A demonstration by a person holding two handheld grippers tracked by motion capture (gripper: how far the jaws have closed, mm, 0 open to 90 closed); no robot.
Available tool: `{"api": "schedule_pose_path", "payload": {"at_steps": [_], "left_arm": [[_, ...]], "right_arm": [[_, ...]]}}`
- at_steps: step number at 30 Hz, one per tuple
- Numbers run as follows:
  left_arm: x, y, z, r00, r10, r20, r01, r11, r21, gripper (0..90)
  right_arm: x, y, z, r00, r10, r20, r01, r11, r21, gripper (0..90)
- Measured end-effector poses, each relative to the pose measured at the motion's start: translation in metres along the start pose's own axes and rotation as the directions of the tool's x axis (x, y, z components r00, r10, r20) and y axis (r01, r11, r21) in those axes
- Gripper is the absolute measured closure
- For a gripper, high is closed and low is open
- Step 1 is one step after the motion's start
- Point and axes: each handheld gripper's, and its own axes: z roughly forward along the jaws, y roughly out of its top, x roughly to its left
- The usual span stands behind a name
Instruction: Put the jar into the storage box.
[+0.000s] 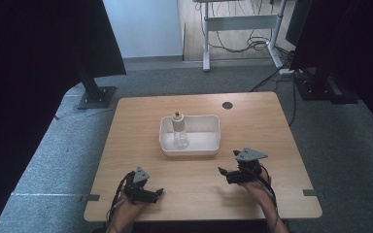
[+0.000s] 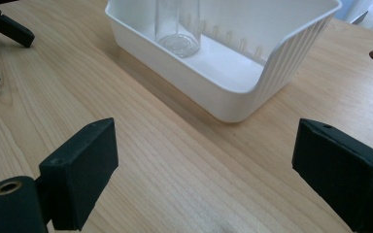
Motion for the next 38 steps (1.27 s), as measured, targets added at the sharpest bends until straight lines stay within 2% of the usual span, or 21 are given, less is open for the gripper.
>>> {"api": "schedule_pose_path", "payload": {"at_steps": [9,24,31,38], "left_arm": [[0.0,0.0,0.0,1.0,0.0,0.0,0.0,1.0,0.0,1.5],[0.0,0.0,0.0,1.0,0.0,0.0,0.0,1.0,0.0,1.5],[0.0,0.0,0.0,1.0,0.0,0.0,0.0,1.0,0.0,1.5],[0.0,0.0,0.0,1.0,0.0,0.0,0.0,1.0,0.0,1.5]], "right_arm": [[0.003,-0.014,-0.004,1.0,0.006,0.003,-0.006,1.0,0.02,8.9],[0.008,-0.047,-0.008,0.9991,0.043,0.0,-0.043,0.993,0.11,8.9],[0.009,-0.055,-0.007,0.9987,0.052,0.004,-0.052,0.988,0.147,8.9],[0.009,-0.057,-0.007,0.9993,0.037,0.01,-0.038,0.984,0.172,9.3]]}}
